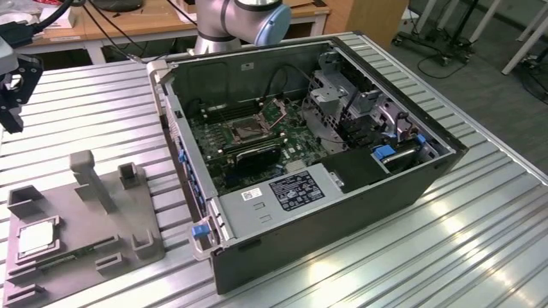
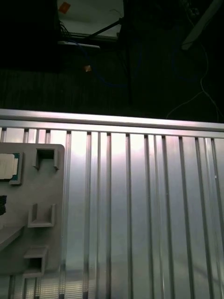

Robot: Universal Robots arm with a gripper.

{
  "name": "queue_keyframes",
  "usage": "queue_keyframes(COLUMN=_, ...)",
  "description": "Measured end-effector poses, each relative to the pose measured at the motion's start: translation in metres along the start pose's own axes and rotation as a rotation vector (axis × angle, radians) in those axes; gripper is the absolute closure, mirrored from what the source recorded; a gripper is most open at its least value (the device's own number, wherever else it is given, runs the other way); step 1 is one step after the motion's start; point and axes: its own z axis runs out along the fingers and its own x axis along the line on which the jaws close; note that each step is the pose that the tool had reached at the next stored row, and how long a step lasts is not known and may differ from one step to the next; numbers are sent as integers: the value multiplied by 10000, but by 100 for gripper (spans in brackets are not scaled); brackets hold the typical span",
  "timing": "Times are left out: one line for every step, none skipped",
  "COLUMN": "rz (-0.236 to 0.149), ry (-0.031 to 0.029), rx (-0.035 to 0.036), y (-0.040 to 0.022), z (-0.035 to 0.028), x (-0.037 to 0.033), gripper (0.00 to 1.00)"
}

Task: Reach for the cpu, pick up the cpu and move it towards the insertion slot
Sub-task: 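Reach for the cpu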

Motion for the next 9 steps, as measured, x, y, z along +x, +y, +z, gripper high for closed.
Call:
queue_keyframes(rz=0, ry=0, rx=0, y=0, z=0, x=0, gripper=90)
queue_keyframes(rz=0, ry=0, rx=0, y=0, z=0, x=1, gripper=90)
queue_keyframes(rz=0, ry=0, rx=0, y=0, z=0, x=1, gripper=90)
queue_keyframes(rz=0, ry=0, rx=0, y=0, z=0, x=1, gripper=89)
queue_keyframes(rz=0, ry=0, rx=0, y=0, z=0, x=1, gripper=89)
queue_keyframes(rz=0, ry=-1, rx=-1, y=0, z=1, x=2, gripper=82)
queue_keyframes(rz=0, ry=0, rx=0, y=0, z=1, x=2, gripper=82)
queue_keyframes(rz=0, ry=0, rx=0, y=0, z=1, x=2, gripper=82)
queue_keyframes(rz=1, ry=0, rx=0, y=0, z=1, x=2, gripper=82)
